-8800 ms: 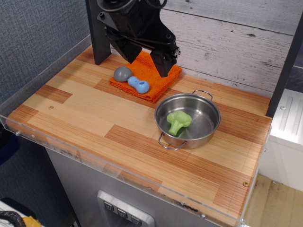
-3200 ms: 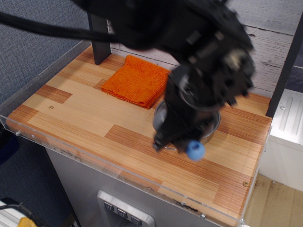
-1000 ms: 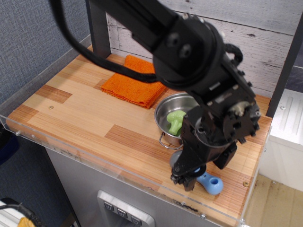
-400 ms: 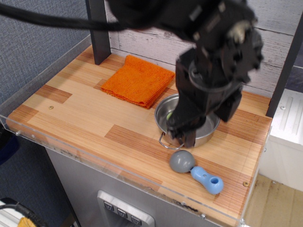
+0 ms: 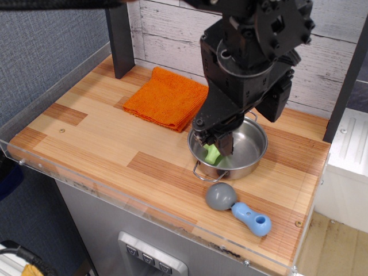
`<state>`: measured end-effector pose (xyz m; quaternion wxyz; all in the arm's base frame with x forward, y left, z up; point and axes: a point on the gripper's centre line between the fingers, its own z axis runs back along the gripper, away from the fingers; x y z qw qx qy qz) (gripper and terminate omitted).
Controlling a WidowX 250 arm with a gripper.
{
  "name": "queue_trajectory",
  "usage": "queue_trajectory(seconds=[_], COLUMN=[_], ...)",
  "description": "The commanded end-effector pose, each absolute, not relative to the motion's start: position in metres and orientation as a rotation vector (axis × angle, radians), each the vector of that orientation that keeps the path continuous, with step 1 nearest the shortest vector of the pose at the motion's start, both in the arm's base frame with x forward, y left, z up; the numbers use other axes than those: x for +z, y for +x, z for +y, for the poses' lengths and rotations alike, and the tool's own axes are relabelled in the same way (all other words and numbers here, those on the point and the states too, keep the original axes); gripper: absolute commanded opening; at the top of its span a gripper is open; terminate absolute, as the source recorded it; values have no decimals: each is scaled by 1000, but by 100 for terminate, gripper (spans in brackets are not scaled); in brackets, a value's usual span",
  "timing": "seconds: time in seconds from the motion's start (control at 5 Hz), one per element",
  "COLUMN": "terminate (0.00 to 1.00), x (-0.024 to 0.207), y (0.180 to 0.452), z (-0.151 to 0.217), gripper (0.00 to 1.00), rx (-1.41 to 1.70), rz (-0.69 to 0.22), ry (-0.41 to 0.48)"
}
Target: Move the spatula keep it right side in front of the pot
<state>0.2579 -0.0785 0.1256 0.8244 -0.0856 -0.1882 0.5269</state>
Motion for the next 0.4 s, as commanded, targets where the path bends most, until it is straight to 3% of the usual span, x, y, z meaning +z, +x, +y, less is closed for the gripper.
queue_trajectory(seconds=[0.0, 0.2], terminate=[0, 100], x=[133, 133], y=[253, 253], z=[-76, -76], gripper=[100, 100], rx=[1123, 1123], rz=[-425, -425], ry=[-214, -214])
